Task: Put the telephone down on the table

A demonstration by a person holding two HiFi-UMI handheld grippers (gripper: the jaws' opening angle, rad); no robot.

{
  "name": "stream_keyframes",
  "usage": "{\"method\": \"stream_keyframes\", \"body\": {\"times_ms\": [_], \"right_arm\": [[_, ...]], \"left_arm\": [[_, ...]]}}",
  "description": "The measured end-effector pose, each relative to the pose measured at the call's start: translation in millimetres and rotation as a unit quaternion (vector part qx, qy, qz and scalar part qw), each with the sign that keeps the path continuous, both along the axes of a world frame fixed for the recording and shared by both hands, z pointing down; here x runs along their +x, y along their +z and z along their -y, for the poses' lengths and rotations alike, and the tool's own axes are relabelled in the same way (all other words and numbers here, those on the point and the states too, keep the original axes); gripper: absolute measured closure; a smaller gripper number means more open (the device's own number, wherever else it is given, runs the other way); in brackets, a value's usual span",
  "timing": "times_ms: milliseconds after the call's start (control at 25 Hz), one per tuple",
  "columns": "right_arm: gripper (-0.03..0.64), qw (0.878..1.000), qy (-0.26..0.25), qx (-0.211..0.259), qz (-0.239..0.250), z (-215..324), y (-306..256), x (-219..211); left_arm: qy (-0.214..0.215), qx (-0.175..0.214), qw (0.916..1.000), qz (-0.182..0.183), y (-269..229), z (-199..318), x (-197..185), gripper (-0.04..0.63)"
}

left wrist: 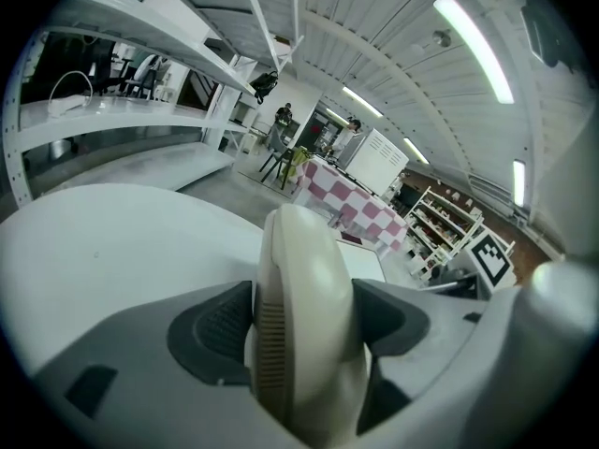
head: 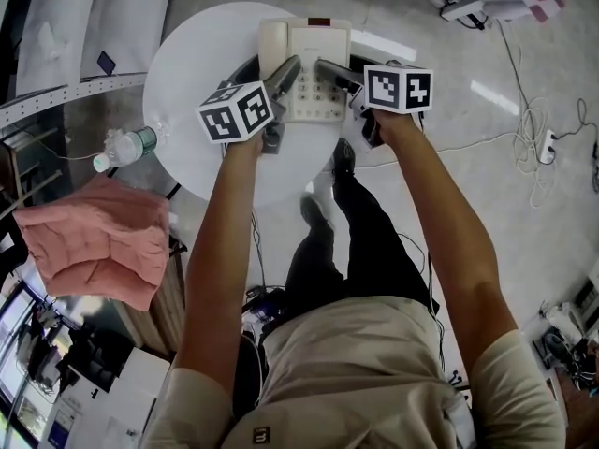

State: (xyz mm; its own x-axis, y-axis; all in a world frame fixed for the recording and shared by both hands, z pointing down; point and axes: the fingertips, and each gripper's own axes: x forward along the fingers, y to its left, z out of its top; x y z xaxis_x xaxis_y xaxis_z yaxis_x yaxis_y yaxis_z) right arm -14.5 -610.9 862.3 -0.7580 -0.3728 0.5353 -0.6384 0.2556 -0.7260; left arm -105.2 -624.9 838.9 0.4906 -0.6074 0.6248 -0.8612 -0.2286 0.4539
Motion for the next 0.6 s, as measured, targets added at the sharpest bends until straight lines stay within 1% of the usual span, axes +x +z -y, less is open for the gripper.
{"method": "stream_keyframes", "body": {"times_ms": [120,440,600], "right_arm": [[0.339,1.0,0.003,-0.004,-0.006,0.0,-0.5,0.4],[0.339,0.999,0.004,0.001,-0.036,0.2,-3.1,3.5],[0.341,0.999,0.009,0.003,-0.048,0.1,-6.9,5.2]], "left_arm": [[0.009,0.006,0.9999,0.008,-4.7,-2.8,-2.8,0.273],[0.018,0.014,0.9997,0.009,-16.2,-6.1,-9.3,0.273],[0.006,0.022,0.9997,0.005,-25.9,-7.0,-21.7,0.273]]}}
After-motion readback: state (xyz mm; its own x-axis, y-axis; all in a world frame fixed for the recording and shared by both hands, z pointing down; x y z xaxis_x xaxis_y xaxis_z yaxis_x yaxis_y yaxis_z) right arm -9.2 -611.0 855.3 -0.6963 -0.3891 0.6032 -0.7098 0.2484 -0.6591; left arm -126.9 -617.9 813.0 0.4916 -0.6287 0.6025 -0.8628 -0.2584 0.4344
